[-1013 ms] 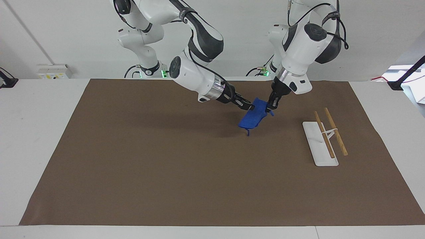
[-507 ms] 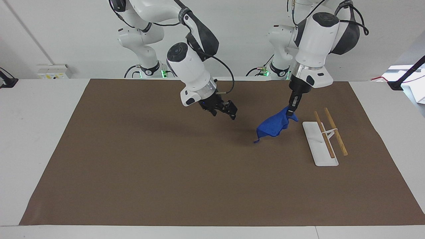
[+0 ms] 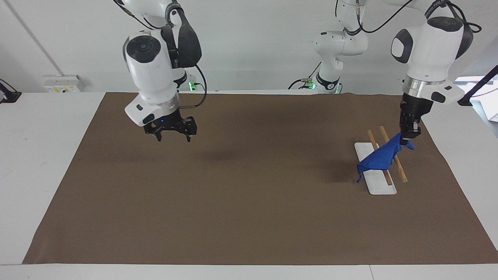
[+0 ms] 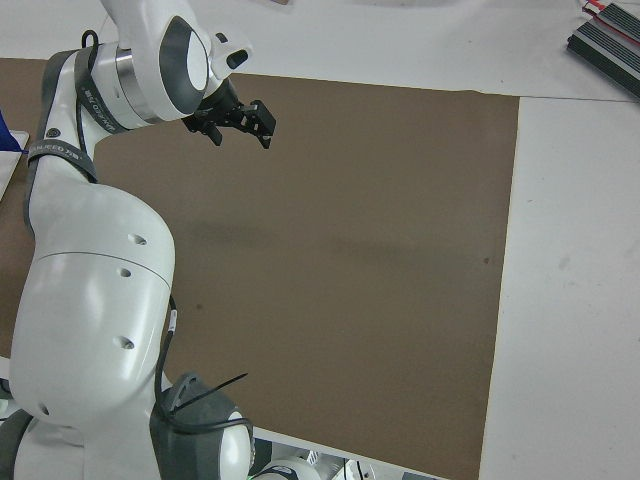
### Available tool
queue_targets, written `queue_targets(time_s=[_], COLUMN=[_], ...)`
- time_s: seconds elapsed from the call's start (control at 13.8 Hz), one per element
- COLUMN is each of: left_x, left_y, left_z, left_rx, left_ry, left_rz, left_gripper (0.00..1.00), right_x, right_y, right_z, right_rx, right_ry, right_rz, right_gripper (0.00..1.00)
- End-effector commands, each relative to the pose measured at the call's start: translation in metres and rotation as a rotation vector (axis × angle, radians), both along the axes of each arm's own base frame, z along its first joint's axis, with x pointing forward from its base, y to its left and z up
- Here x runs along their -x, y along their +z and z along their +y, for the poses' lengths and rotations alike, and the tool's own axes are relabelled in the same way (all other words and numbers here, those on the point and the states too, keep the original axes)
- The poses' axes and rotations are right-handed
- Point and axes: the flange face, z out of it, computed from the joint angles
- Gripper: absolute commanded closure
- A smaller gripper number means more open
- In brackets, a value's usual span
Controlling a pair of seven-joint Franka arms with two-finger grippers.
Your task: Right arm passes towel to left arm to hang
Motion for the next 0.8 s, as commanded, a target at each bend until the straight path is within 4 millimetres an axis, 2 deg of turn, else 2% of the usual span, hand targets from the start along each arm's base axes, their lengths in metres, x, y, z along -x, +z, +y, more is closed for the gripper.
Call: queue_targets(time_s=[0.0,0.07,0.22,0.29,0.43,0.58,0.72], left_x=[0.013,0.014,0.014,0.017,0.041,0.044,0.045], left_y=[-0.007,-0.008,-0.009,-0.016,-0.042,-0.064,-0.068], left_z=[0.030,0.037,0.037,0.037,0.040,0.042,0.052], left_rx=[0.007,0.010,0.035,0.045,0.052,0.060,0.058], left_ry=[0.083,0.106,0.167,0.196,0.207,0.203,0.220], left_rz=[-0.037,-0.032,-0.036,-0.015,0.004,-0.022,-0.015], left_gripper=[0.98,0.98,0.98,0.97,0.97,0.96,0.95], right_x=[0.024,0.028,0.041,0.050,0.059,0.057,0.055], right_y=[0.061,0.080,0.119,0.123,0.110,0.114,0.109], right_z=[-0.046,-0.059,-0.078,-0.073,-0.073,-0.075,-0.092], right_rx=[0.033,0.038,0.061,0.067,0.077,0.066,0.061], right_ry=[-0.002,0.006,0.009,0.012,0.017,0.041,0.024], right_rz=[0.010,0.022,0.047,0.080,0.113,0.089,0.095], right_gripper=[0.00,0.00,0.00,0.00,0.00,0.00,0.00])
